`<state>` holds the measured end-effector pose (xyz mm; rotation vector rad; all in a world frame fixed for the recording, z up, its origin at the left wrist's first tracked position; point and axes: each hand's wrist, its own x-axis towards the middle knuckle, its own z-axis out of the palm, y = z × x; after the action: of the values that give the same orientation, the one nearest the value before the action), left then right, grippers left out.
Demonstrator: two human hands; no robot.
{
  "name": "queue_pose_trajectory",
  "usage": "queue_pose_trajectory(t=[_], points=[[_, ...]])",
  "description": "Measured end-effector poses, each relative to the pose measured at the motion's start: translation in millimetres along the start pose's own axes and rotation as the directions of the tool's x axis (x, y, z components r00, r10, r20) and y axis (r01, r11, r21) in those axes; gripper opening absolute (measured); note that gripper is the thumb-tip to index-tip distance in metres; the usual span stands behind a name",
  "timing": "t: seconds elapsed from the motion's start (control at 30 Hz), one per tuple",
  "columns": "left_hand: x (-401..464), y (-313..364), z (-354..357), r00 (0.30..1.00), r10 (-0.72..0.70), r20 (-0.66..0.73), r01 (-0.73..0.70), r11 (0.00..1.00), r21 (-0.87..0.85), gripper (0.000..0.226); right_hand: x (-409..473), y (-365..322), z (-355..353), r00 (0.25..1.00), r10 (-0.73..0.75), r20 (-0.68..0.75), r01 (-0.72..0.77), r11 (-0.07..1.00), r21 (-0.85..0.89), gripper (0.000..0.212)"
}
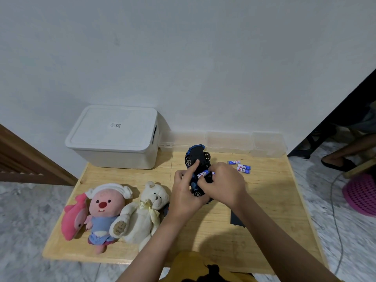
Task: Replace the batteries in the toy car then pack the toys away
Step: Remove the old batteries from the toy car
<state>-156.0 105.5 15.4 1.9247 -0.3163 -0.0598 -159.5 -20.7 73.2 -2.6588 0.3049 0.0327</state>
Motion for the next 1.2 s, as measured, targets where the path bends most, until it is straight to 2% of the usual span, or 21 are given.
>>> queue_pose_trajectory(t=[0.17, 0.3, 0.47, 0.57, 0.7, 0.83, 0.93, 1.0, 1.07, 1.13, 1.17, 1.2], points=[[2.0, 6.0, -1.1, 1.000, -0.027, -0.001, 0.026, 0.999, -0.021, 0.096, -1.3, 3.5, -1.9, 0.998, -0.056, -0.024, 0.056, 0.998, 0.014, 0.023], [1.9, 8.1, -3.5, 0.999, -0.039, 0.007, 0.040, 0.999, -0.037, 0.093, -0.3, 16.0, -5.7, 0.983, -0.181, 0.038, 0.177, 0.980, 0.093, 0.033], [1.1, 9.2, -4.6, 0.996, -0.057, 0.076, 0.060, 0.998, -0.037, 0.094, 4.3, 22.7, -3.1, 0.958, -0.287, 0.021, 0.285, 0.955, 0.077, 0.023], [1.0, 10.7, -5.1, 0.995, -0.056, 0.088, 0.061, 0.996, -0.060, 0.093, 4.3, 27.8, -1.7, 0.948, -0.319, -0.016, 0.318, 0.938, 0.139, 0.019], [1.7, 4.9, -6.2, 0.995, -0.060, 0.080, 0.065, 0.996, -0.063, 0.094, 2.5, 33.7, -4.3, 0.970, -0.223, -0.099, 0.244, 0.895, 0.374, 0.015], [1.7, -3.7, -2.7, 0.984, -0.124, 0.128, 0.132, 0.990, -0.054, 0.094, -3.7, 34.2, -7.1, 0.982, -0.078, -0.174, 0.168, 0.781, 0.601, 0.012], [0.9, -10.2, 2.7, 0.958, -0.193, 0.213, 0.200, 0.980, -0.009, 0.094, -6.4, 38.1, -2.3, 0.990, 0.127, -0.054, -0.042, 0.651, 0.758, 0.011], [-1.8, -15.7, 6.6, 0.933, -0.228, 0.279, 0.226, 0.973, 0.040, 0.092, -8.5, 42.2, 2.5, 0.966, 0.241, 0.091, -0.198, 0.472, 0.859, 0.013], [-5.3, -21.4, 11.5, 0.902, -0.269, 0.338, 0.250, 0.963, 0.099, 0.092, -12.2, 45.2, 6.0, 0.923, 0.279, 0.266, -0.329, 0.213, 0.920, 0.018], [-7.7, -27.2, 17.0, 0.870, -0.316, 0.380, 0.280, 0.949, 0.147, 0.094, -17.5, 45.9, 8.5, 0.876, 0.257, 0.408, -0.415, -0.031, 0.909, 0.018], [-8.2, -29.3, 19.1, 0.853, -0.342, 0.394, 0.302, 0.940, 0.160, 0.095, -19.8, 46.7, 10.3, 0.862, 0.253, 0.439, -0.432, -0.083, 0.898, 0.016], [-8.5, -30.1, 20.4, 0.838, -0.367, 0.403, 0.327, 0.930, 0.169, 0.096, -21.8, 47.9, 12.7, 0.857, 0.261, 0.445, -0.439, -0.083, 0.895, 0.018]])
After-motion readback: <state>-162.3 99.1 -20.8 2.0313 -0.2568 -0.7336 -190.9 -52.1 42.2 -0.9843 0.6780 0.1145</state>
